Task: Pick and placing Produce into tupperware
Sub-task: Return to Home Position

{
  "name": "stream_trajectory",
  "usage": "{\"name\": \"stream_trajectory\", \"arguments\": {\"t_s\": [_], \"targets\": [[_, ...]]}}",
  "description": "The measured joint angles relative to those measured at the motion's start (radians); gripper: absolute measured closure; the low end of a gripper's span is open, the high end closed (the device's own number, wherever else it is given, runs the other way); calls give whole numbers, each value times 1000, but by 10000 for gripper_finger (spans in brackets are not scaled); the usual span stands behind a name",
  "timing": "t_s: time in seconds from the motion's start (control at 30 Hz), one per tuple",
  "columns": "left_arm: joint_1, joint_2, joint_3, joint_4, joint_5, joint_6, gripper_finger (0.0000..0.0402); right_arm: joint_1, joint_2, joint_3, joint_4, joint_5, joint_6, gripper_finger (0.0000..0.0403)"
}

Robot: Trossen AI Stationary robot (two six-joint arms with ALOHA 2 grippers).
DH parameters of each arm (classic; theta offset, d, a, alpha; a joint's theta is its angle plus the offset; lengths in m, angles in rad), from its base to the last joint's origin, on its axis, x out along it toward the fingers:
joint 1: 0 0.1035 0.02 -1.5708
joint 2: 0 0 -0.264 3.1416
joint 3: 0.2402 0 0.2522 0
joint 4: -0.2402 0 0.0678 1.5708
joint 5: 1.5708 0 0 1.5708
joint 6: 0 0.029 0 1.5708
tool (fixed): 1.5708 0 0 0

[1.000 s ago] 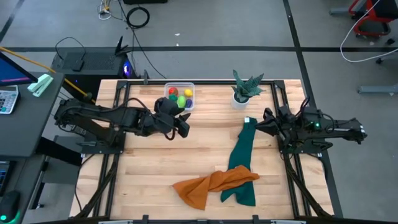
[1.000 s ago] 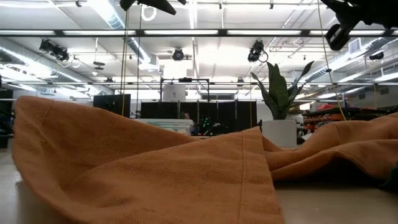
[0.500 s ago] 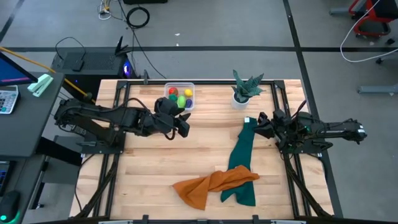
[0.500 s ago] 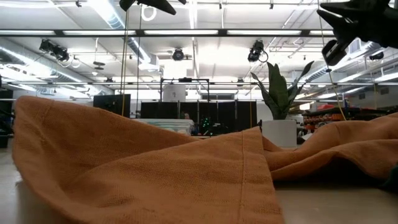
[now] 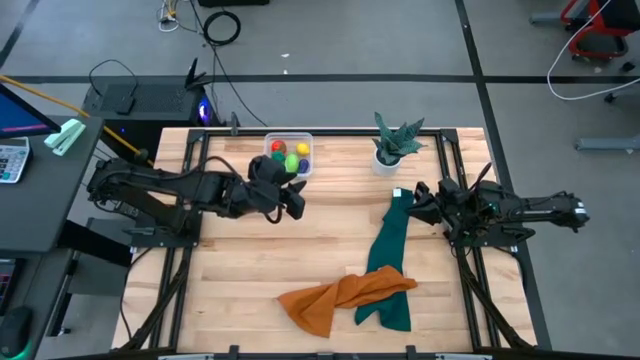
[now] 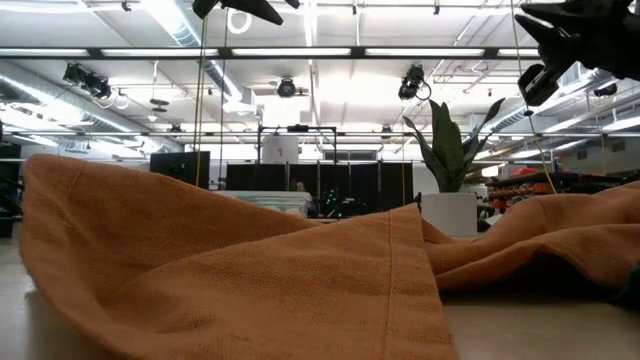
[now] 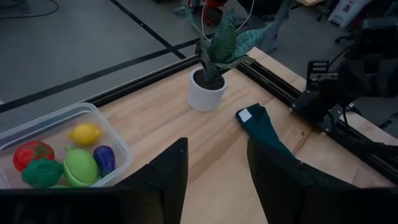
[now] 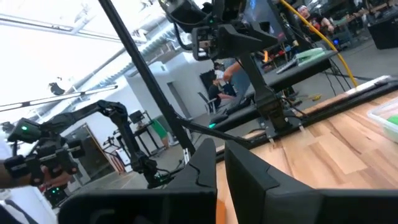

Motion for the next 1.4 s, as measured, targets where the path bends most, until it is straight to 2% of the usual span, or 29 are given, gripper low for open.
{"name": "stream_trajectory", "arguments": {"t_s": [0.2,0.33,0.47,0.63,0.9,1.23,1.4], "targets": [[24,0,0,-1,27,1,230,0,-82,0,-13,-10,-10,403],[36,0,0,-1,42,1,230,0,-149,0,-110,-11,-7,403],[40,0,0,-3,43,7,230,0,-149,0,-132,-9,-33,403],[40,0,0,-3,44,22,230,0,-149,0,-233,7,-185,403],[40,0,0,-3,44,27,230,-1,-149,0,-351,147,-442,403],[40,0,0,-2,44,28,230,0,-149,0,-422,163,-478,403],[40,0,0,-2,44,29,230,0,-149,0,-448,209,-489,403]]}}
